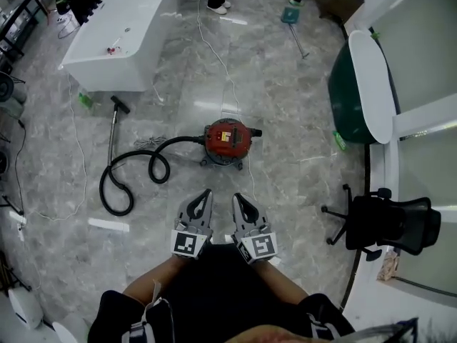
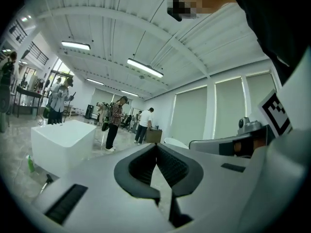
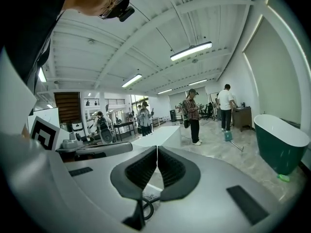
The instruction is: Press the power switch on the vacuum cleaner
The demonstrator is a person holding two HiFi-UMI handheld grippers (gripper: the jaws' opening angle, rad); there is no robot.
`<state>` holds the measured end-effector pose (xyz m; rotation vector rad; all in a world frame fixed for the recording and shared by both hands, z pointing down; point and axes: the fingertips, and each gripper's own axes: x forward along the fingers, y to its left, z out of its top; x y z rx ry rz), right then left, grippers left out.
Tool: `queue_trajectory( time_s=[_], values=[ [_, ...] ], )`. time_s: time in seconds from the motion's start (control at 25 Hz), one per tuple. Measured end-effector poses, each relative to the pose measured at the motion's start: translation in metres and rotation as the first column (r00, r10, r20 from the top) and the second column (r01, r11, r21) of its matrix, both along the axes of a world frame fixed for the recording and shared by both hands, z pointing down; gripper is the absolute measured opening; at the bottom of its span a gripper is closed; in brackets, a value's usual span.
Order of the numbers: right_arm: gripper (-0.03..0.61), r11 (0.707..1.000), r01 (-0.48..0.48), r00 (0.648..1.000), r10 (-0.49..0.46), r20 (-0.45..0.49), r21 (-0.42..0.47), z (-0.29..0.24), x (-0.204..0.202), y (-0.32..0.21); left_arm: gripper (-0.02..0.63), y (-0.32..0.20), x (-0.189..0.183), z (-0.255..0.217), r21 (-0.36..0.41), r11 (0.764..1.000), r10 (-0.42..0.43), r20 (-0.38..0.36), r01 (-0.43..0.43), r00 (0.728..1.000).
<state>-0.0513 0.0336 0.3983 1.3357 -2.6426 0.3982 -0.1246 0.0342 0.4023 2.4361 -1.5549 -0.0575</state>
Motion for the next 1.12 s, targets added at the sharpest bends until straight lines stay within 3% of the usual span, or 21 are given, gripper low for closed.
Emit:
queue_trajectory(
  time_s=[0.32,0.52,0.8,1.12],
  values=[
    [0.020,0.998,-0.067,0.998,0.067,0.019,0.020,-0.011,0.003,-0.035,0.018,-0.050,0.005,-0.025,0.041,0.999,0.024,-0.014,-0.023,1.000],
    [0.020,0.998,-0.059,0.997,0.057,0.043,0.025,-0.008,0.006,-0.041,0.018,-0.055,0.018,-0.006,-0.068,0.997,0.033,-0.032,-0.036,0.999],
    [0.020,0.995,-0.013,0.997,0.005,0.082,0.098,-0.031,0.019,-0.062,0.018,-0.059,0.030,-0.022,-0.016,1.000,-0.006,-0.013,0.006,1.000],
    [0.020,0.990,-0.011,0.992,-0.006,0.125,0.139,-0.029,0.042,-0.071,0.018,-0.073,0.046,-0.007,-0.016,0.999,-0.036,0.021,0.036,0.999]
  ],
)
